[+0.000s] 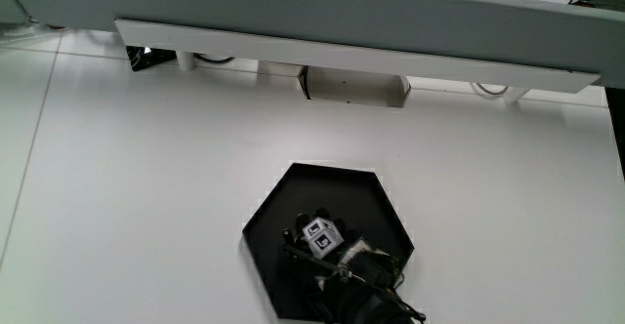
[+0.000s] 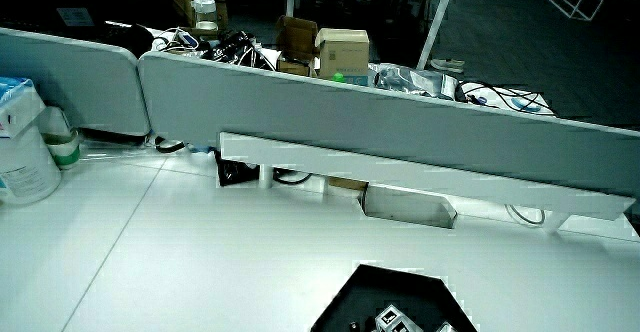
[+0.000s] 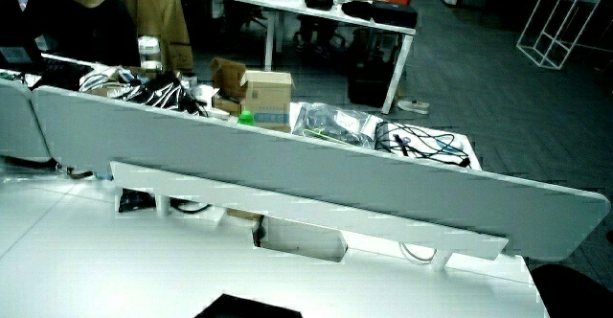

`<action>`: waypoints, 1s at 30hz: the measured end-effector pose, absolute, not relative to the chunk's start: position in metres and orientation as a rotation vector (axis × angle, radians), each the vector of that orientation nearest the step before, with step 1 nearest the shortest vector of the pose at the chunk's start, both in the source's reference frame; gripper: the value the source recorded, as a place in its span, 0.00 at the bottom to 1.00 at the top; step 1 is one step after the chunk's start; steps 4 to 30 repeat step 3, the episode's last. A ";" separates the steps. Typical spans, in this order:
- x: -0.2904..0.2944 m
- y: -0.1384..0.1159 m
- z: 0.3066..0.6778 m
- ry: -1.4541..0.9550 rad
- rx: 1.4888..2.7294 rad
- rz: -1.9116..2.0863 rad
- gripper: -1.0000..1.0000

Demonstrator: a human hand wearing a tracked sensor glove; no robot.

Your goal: Place black tape into plate

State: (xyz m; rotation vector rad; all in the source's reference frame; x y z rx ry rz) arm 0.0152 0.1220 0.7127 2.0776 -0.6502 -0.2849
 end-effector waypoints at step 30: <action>0.025 0.125 0.701 -0.640 2.170 -0.170 0.00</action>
